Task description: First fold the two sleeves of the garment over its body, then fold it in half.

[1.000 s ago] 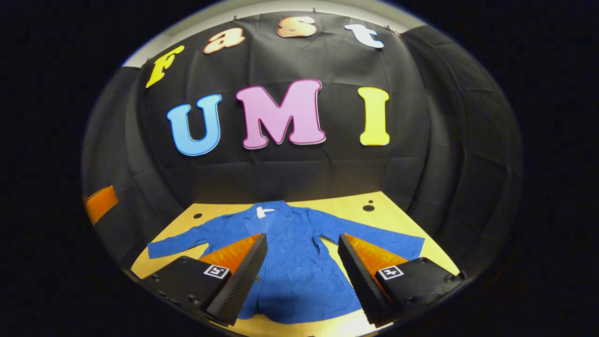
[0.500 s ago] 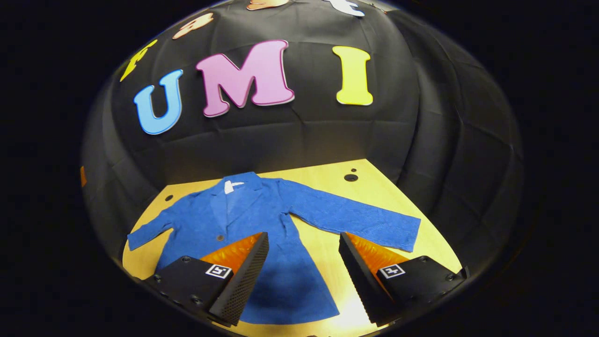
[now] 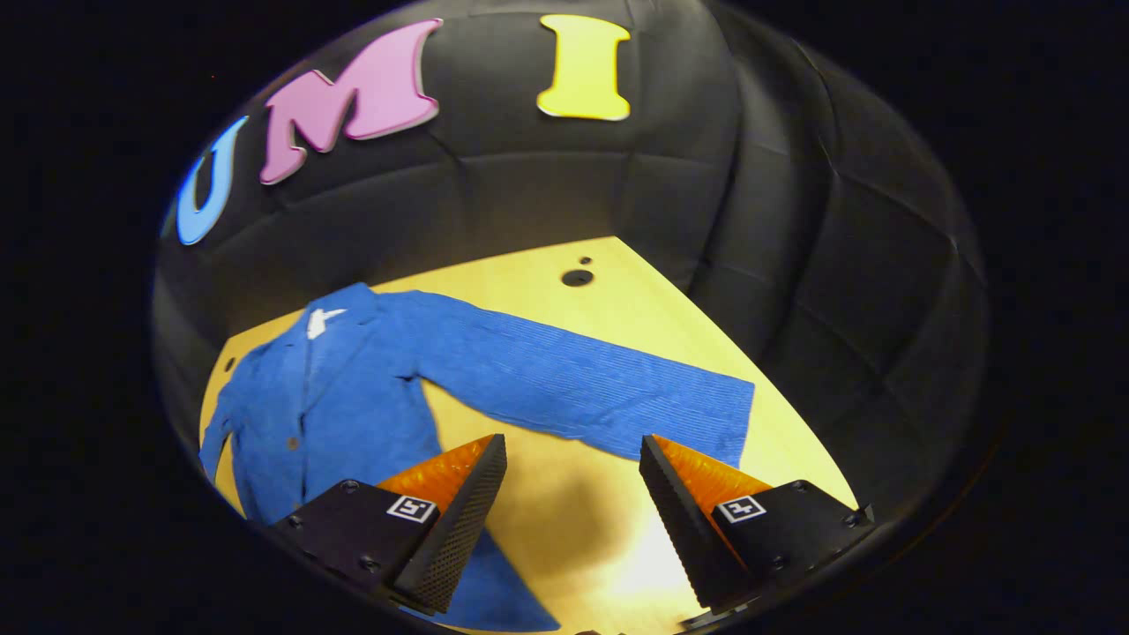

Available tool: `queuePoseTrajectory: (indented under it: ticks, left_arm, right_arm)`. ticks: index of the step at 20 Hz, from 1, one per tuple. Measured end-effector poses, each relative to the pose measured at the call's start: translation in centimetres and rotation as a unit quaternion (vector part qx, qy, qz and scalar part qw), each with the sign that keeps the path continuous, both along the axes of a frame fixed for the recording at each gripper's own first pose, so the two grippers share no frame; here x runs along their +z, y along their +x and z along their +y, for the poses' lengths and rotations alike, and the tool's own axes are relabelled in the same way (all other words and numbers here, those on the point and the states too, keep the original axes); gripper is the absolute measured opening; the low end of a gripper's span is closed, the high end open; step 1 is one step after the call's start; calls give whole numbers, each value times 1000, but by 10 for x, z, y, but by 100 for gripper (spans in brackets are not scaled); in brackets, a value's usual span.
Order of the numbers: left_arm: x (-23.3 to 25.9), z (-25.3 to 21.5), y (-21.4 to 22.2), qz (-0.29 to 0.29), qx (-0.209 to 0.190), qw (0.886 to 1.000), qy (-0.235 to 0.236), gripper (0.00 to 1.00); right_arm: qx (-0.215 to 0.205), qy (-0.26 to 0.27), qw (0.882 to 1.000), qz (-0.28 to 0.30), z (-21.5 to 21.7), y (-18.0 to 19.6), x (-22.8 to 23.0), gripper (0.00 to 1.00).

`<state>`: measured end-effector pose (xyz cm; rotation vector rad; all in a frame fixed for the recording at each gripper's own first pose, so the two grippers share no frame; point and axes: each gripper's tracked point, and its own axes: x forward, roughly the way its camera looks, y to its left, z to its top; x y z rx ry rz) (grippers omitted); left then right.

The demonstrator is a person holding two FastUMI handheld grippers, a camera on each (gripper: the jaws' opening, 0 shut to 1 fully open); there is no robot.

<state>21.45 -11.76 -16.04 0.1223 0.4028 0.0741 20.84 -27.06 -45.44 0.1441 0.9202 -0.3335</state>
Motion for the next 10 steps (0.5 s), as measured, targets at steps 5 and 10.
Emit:
queuePoseTrajectory:
  ticks: [5,10]
  left_arm:
    - [-17,-21,17,29,-22,999,5,82]
    - [-27,-42,32,40,-37,999,2,83]
  right_arm:
    - [-69,-40,996,45,-79,-8,-33,99]
    - [-133,-26,987,81,-123,-28,-59,98]
